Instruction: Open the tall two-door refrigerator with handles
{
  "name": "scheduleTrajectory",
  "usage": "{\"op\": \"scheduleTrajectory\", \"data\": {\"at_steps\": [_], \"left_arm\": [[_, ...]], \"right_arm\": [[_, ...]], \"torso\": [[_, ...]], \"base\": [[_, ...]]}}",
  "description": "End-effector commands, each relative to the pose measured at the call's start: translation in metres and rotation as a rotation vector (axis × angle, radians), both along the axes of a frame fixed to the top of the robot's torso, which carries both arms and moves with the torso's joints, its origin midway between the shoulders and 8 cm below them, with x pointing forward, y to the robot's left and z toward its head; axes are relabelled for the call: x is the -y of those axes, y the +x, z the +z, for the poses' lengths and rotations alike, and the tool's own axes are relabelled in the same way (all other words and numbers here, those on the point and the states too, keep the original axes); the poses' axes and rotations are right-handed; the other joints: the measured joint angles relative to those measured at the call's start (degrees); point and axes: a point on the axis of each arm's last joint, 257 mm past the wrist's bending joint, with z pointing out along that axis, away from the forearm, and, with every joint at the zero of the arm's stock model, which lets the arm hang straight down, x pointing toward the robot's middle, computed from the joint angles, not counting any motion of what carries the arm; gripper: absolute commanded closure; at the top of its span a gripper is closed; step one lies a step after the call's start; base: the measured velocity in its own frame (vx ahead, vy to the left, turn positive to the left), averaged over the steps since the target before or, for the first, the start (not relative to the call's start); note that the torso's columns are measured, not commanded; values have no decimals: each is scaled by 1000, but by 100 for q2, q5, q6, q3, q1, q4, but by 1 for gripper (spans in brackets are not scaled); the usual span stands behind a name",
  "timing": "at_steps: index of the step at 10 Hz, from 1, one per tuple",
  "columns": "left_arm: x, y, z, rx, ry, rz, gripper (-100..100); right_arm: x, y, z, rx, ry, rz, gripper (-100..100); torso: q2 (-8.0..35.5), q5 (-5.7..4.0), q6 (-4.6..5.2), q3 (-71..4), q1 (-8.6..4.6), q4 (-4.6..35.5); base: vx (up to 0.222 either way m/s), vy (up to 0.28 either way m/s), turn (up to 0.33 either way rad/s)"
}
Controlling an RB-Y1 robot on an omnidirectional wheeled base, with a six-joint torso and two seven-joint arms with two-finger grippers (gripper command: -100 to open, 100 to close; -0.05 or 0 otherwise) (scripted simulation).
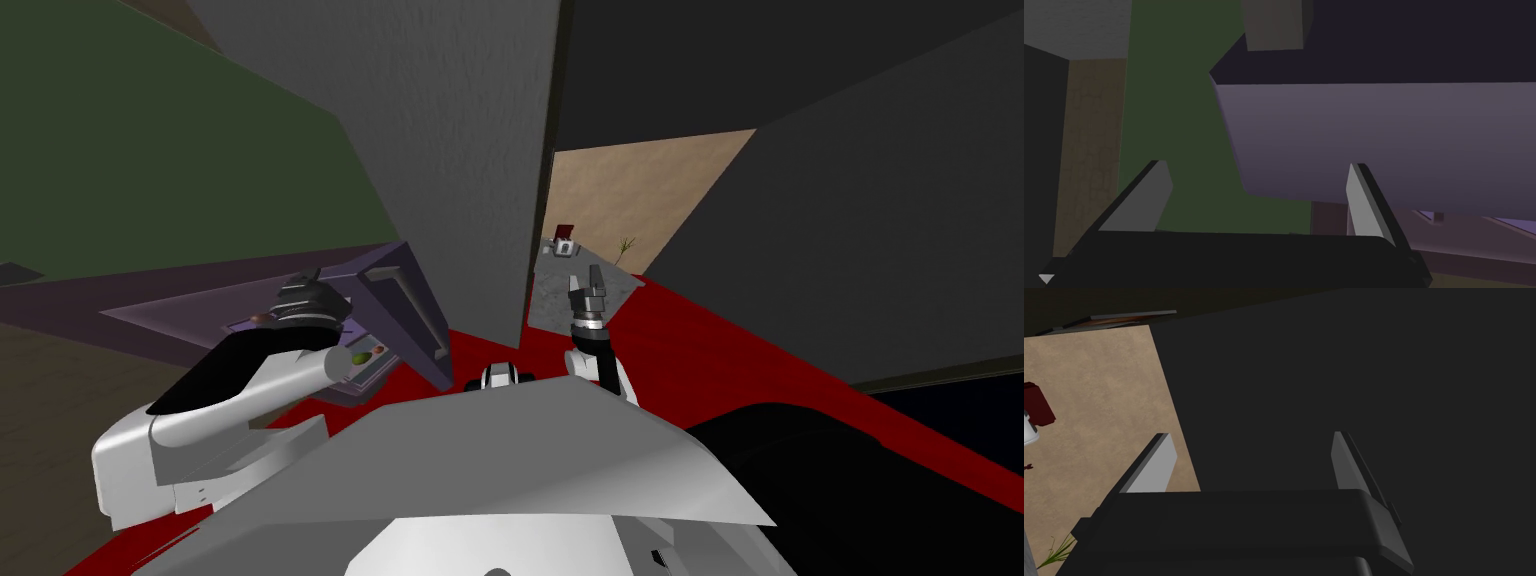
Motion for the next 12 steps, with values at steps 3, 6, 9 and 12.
{"op": "scheduleTrajectory", "data": {"at_steps": [3,6,9,12], "left_arm": [[11,-12,8,55,-62,7,-100],[5,-24,24,58,-48,32,-100],[9,-18,15,57,-58,17,100],[6,-17,-3,23,-81,25,100]], "right_arm": [[0,0,0,0,0,0,0],[0,0,0,0,0,0,0],[0,0,0,0,0,0,0],[0,0,0,0,0,0,0]], "torso": [[42,-21,-24,22,-16,25],[117,3,-62,85,-26,28],[136,-10,-58,93,-38,39],[141,-51,-52,86,-85,60]], "base": [[-5,-12,2],[12,-19,-10],[-24,-6,18],[-32,2,32]]}}
